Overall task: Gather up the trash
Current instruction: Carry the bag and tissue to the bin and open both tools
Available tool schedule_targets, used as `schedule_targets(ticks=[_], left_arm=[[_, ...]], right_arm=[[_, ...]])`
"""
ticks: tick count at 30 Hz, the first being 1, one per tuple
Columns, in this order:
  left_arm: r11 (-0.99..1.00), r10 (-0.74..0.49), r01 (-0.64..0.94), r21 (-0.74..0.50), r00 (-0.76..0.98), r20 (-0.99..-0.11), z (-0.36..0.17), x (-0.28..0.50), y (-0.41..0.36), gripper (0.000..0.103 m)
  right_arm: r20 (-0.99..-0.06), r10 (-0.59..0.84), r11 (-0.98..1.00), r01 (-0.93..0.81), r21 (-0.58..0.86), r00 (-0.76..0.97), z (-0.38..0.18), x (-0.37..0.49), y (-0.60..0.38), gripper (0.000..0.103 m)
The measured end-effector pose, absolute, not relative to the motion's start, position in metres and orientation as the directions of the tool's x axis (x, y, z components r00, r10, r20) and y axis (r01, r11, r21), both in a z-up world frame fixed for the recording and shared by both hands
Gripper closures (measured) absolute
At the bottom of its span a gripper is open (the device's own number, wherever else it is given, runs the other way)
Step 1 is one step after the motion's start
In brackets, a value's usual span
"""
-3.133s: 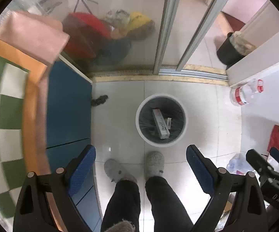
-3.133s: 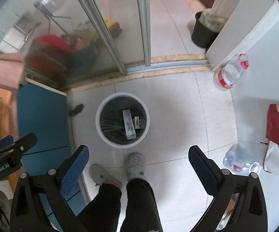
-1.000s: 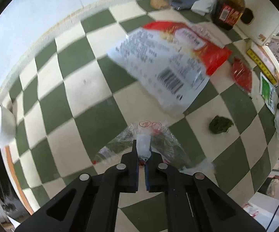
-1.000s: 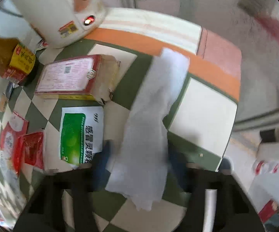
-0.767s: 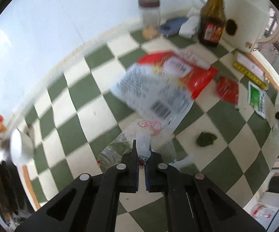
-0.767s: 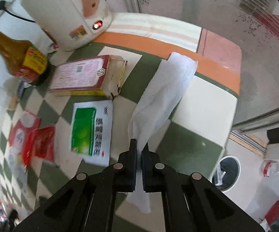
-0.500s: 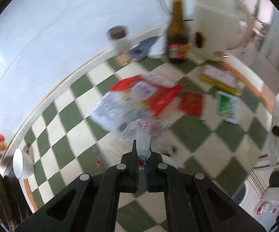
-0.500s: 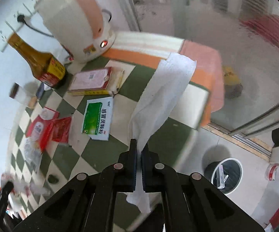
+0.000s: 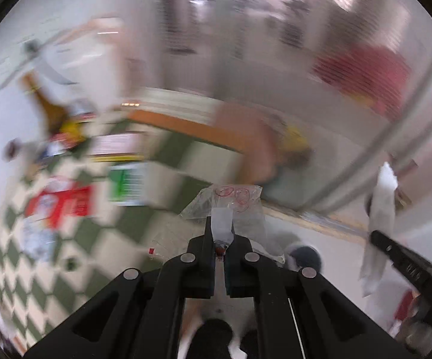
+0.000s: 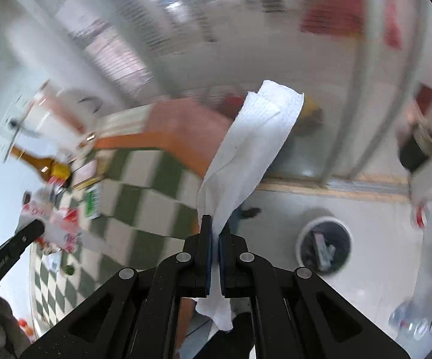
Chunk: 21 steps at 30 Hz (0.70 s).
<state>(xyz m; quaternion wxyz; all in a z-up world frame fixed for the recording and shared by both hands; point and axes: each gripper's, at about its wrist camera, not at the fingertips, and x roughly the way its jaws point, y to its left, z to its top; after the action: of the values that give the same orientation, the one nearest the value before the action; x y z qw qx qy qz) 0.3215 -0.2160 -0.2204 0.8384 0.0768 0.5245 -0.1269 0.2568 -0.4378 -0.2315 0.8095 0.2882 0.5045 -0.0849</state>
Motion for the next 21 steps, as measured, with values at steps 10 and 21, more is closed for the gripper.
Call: schedule_targets(ticks=[10, 21], left_arm=[[0.821, -0.209, 0.549, -0.158, 0.032, -0.977, -0.403, 0.285, -0.417, 0.101], [0.804, -0.049, 0.558, -0.208, -0.285, -0.957, -0.721, 0.281, -0.524, 0.100]], right_arm=[[-0.925, 0.196, 0.607, 0.700, 0.376, 0.327, -0.409, 0.131, -0.578, 0.099], [-0.854, 0.461, 0.488, 0.735, 0.472, 0.242, -0.714, 0.100, -0.622, 0.099]])
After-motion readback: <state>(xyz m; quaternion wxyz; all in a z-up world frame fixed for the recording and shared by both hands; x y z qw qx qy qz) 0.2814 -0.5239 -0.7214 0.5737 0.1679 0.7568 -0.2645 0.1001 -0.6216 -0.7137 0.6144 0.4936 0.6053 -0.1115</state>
